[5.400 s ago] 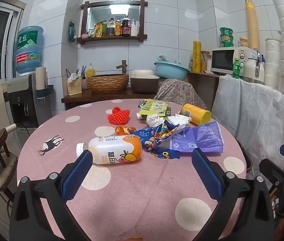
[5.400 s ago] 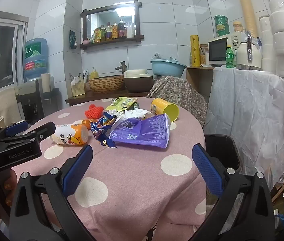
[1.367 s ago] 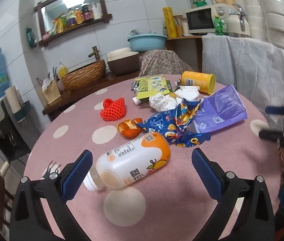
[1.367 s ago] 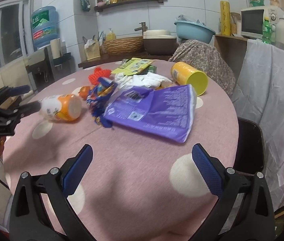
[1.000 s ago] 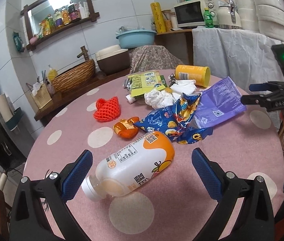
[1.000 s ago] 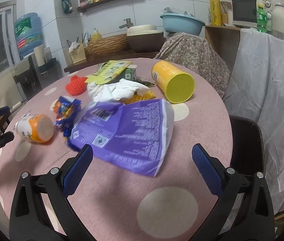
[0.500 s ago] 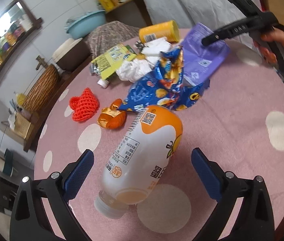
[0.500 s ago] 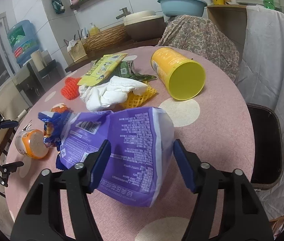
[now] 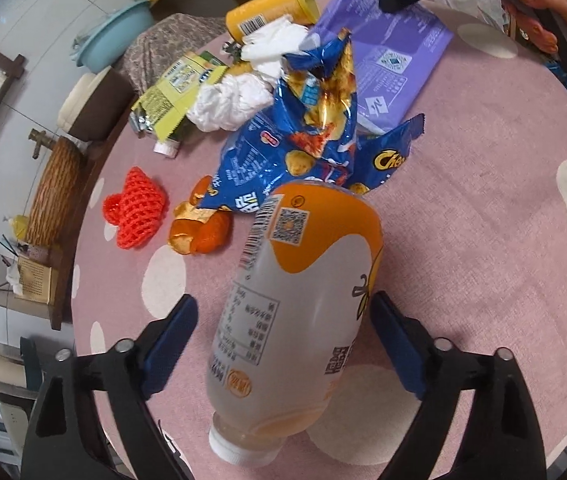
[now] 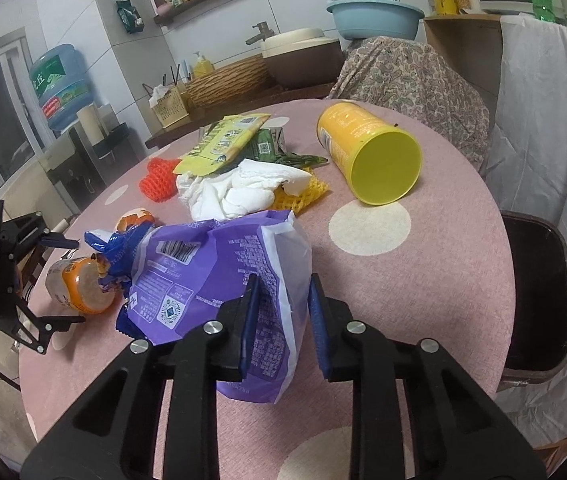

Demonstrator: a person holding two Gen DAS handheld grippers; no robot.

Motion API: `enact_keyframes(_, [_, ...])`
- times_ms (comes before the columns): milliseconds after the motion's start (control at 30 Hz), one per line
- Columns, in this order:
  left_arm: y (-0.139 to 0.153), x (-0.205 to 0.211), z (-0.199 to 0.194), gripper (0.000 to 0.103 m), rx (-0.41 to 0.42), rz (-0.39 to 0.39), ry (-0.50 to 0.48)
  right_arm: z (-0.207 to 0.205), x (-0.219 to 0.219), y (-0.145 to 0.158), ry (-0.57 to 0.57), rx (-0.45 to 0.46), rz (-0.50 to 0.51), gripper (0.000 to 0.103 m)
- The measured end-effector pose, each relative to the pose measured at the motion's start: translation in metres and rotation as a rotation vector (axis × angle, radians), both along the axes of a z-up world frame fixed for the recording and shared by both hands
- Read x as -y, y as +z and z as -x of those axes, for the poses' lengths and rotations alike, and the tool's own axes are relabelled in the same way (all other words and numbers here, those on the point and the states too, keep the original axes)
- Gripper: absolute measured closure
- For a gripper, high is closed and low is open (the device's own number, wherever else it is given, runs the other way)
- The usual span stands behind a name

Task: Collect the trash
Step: 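Grasp the white-and-orange bottle with the left tool while the right tool grasps the purple bag, then carry bottle and purple bag to the black bin and release both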

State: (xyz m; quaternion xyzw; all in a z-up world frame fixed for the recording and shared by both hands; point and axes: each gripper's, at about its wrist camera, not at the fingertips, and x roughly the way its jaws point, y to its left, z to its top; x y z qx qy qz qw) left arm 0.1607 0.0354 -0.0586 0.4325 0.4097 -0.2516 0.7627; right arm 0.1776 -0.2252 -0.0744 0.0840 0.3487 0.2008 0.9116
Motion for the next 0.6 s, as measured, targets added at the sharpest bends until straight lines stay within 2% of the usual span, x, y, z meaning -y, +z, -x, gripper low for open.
enact_keyframes(67, [-0.001, 0.002, 0.001, 0.032, -0.011, -0.005, -0.003, 0.003, 0.001, 0.002, 0.0, 0.011, 0.003, 0.079])
enact_keyframes(233, [0.001, 0.008, 0.005, 0.038, 0.011, 0.003, 0.007, 0.01, 0.007, 0.005, -0.001, 0.032, -0.011, 0.08])
enact_keyframes(400, [0.013, 0.009, 0.01, 0.039, 0.031, 0.122, 0.063, 0.025, 0.007, 0.016, -0.001, 0.095, 0.03, 0.083])
enact_keyframes(600, [0.038, 0.006, 0.028, 0.041, 0.095, 0.352, 0.145, 0.049, 0.012, 0.034, -0.012, 0.185, 0.061, 0.085])
